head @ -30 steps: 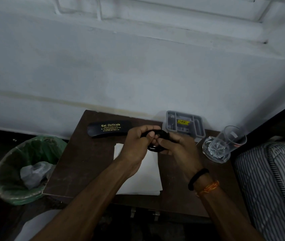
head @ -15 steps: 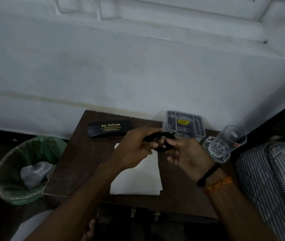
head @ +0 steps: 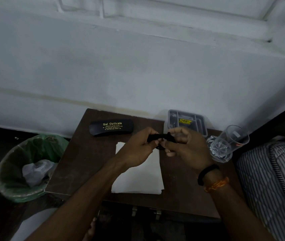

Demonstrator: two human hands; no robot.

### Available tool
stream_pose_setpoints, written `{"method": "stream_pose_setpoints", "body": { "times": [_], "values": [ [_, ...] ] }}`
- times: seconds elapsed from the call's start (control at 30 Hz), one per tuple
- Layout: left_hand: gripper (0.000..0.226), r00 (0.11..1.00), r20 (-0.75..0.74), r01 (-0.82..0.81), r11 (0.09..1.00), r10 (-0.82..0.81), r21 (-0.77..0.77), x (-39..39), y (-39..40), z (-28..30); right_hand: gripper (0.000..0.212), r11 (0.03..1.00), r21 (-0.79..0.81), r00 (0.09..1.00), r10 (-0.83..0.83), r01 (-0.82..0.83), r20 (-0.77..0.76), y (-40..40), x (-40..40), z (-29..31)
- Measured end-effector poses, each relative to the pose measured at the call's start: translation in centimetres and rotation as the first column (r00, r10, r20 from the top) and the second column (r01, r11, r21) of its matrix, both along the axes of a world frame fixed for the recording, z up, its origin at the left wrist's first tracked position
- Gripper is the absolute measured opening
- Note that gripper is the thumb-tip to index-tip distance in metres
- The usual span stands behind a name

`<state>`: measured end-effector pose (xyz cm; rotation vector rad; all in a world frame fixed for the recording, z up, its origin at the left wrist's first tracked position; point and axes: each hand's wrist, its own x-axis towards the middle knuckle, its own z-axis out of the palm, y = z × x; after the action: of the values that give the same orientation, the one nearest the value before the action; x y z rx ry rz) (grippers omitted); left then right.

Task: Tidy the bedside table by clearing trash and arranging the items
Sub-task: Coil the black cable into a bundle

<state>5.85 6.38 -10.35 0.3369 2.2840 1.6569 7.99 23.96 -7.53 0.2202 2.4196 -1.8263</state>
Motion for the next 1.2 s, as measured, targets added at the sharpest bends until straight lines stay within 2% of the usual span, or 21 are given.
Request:
{"method": "stream_pose_setpoints", "body": {
  "times": [0.13, 0.27, 0.4, 0.57, 0.67, 0.73, 0.8, 0.83, 0.93, 1.0, 1.07, 1.2],
  "values": [
    [0.010, 0.989, 0.140, -0.061, 0.983, 0.037, 0.176, -0.8, -0.5, 0.0, 0.031, 0.999, 0.042, 0.997, 0.032, -0.029, -0.076, 0.0, 0.0, 0.5],
    [0.017, 0.950, 0.248, -0.264, 0.914, 0.191, 0.307, -1.0, -0.4, -0.1, 0.030, 0.996, 0.089, 0.997, 0.000, 0.007, -0.077, -0.5, -0.2, -0.2],
    [0.018, 0.894, 0.222, -0.441, 0.855, 0.390, 0.273, -1.0, 0.0, -1.7, 0.039, 0.997, 0.014, 0.997, -0.077, 0.078, -0.021, -1.9, -0.6, -2.0],
    [0.020, 0.857, 0.168, -0.515, 0.823, 0.487, 0.241, -2.3, -0.5, -3.0, 0.044, 0.968, -0.064, 0.970, -0.242, 0.242, 0.004, -4.2, -2.0, -3.7],
    [0.019, 0.839, 0.055, -0.542, 0.823, 0.541, 0.167, -4.0, -0.8, -3.0, 0.042, 0.941, -0.146, 0.952, -0.298, 0.306, 0.074, -5.5, -3.5, -4.6],
    [0.021, 0.842, -0.072, -0.528, 0.845, 0.534, 0.088, -5.4, -0.8, -3.0, 0.028, 0.935, -0.091, 0.939, -0.340, 0.343, 0.051, -6.1, -4.5, -5.4],
    [0.022, 0.848, -0.221, -0.499, 0.866, 0.482, -0.027, -6.7, -0.8, -3.3, 0.016, 0.931, 0.102, 0.936, -0.349, 0.351, -0.040, -6.5, -5.5, -6.2],
    [0.022, 0.852, -0.282, -0.480, 0.873, 0.441, -0.085, -7.3, -0.9, -3.5, 0.017, 0.915, 0.207, 0.938, -0.336, 0.346, -0.082, -6.7, -5.9, -6.5],
    [0.022, 0.859, -0.391, -0.439, 0.868, 0.330, -0.233, -8.8, -1.0, -4.6, 0.039, 0.812, 0.485, 0.945, -0.291, 0.326, -0.148, -7.3, -7.1, -7.4],
    [0.023, 0.850, -0.458, -0.448, 0.817, 0.262, -0.364, -9.3, -1.1, -5.5, 0.047, 0.765, 0.562, 0.947, -0.295, 0.314, -0.127, -7.5, -7.8, -7.9],
    [0.022, 0.844, -0.506, -0.451, 0.747, 0.178, -0.489, -9.2, -1.1, -6.1, 0.045, 0.756, 0.584, 0.950, -0.296, 0.296, -0.098, -7.3, -8.4, -8.2],
    [0.022, 0.806, -0.592, -0.429, 0.668, -0.020, -0.607, -8.7, -1.2, -6.7, 0.042, 0.737, 0.637, 0.962, -0.270, 0.226, -0.028, -7.1, -8.9, -8.5]
  ]
}}
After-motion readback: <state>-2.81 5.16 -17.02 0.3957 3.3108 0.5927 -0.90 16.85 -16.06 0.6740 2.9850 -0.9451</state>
